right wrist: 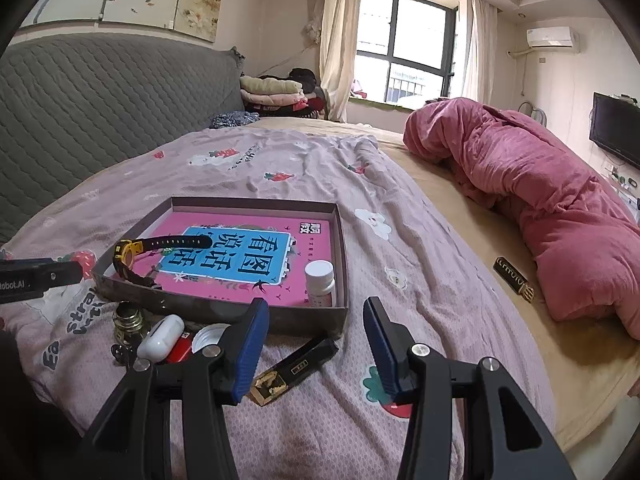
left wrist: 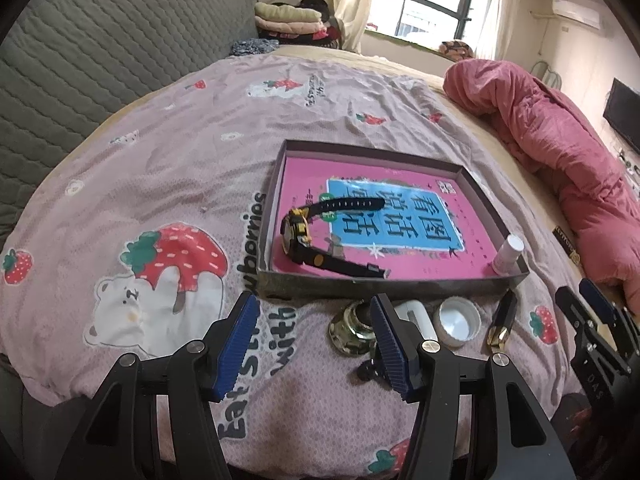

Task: Organize rigid objects
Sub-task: 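Withdraw both tools from the box back toward the remaining objects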

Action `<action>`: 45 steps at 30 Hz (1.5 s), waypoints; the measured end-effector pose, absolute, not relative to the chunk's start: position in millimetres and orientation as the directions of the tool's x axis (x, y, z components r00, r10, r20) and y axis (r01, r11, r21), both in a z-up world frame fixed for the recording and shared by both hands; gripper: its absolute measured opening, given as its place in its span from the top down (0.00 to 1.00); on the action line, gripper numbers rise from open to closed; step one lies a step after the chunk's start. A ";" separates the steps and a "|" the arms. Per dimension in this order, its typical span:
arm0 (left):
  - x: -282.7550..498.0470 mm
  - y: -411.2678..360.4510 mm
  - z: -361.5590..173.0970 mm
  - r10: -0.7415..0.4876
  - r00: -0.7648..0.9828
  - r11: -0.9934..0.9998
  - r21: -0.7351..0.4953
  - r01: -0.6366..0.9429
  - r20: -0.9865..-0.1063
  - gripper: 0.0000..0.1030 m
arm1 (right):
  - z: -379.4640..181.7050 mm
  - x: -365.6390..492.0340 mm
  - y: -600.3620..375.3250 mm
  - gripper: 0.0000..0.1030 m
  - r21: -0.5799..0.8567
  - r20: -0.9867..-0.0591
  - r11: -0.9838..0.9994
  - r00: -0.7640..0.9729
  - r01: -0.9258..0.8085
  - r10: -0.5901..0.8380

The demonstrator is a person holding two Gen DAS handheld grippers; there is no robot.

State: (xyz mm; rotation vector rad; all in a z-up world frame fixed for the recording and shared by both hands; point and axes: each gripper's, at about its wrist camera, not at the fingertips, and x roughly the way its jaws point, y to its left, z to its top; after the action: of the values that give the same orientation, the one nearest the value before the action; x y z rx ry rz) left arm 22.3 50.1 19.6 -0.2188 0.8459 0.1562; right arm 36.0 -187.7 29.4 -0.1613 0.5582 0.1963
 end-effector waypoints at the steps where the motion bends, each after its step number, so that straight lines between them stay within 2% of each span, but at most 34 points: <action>1: 21.8 48.9 18.6 0.047 0.652 0.967 -0.128 -0.219 -0.757 0.41 | 29.3 35.3 -188.3 0.53 -0.101 -0.541 0.969 0.830 -0.225 0.136; 16: 17.2 25.6 -0.8 -0.006 0.594 0.980 -0.123 -0.156 -0.805 0.41 | 19.1 37.3 -199.1 0.53 -0.058 -0.606 0.976 0.784 -0.211 0.134; 33: 22.9 26.2 -16.9 -0.022 0.561 0.979 -0.132 -0.155 -0.828 0.41 | 5.5 44.2 -201.2 0.53 -0.011 -0.655 0.975 0.738 -0.223 0.161; 45: 26.3 27.0 -23.2 -0.030 0.553 0.978 -0.139 -0.156 -0.832 0.41 | -2.4 36.4 -168.8 0.53 -0.043 -0.665 0.921 0.699 -0.387 0.263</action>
State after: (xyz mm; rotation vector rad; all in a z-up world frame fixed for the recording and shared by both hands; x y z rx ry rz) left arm 26.3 27.0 -23.2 -0.2056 0.9834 0.0749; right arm 36.4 -168.8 -2.4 -0.1847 0.7100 0.3641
